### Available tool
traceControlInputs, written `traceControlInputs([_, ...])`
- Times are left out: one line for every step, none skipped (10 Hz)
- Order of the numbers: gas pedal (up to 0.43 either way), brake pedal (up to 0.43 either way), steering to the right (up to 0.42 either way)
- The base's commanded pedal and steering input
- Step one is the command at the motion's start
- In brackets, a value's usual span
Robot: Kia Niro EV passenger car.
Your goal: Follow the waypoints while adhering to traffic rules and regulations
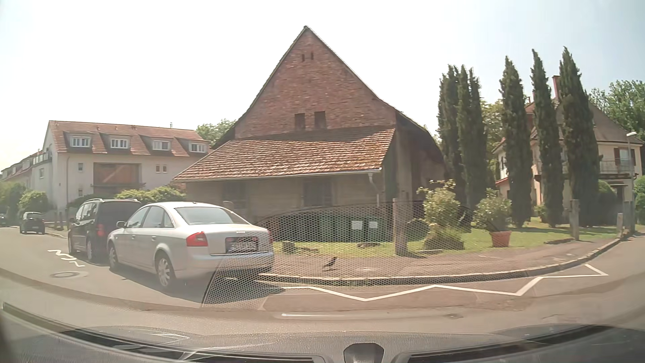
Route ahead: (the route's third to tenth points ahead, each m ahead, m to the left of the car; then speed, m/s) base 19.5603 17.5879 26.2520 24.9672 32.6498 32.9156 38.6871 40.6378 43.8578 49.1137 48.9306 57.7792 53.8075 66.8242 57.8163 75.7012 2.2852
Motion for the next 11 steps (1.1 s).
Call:
traceControlInputs([0.260, 0.000, -0.864])
traceControlInputs([0.260, 0.000, -0.859])
traceControlInputs([0.260, 0.000, -0.848])
traceControlInputs([0.260, 0.000, -0.829])
traceControlInputs([0.260, 0.000, -0.795])
traceControlInputs([0.260, 0.000, -0.761])
traceControlInputs([0.260, 0.000, -0.727])
traceControlInputs([0.260, 0.000, -0.699])
traceControlInputs([0.260, 0.000, -0.659])
traceControlInputs([0.260, 0.000, -0.616])
traceControlInputs([0.260, 0.000, -0.558])
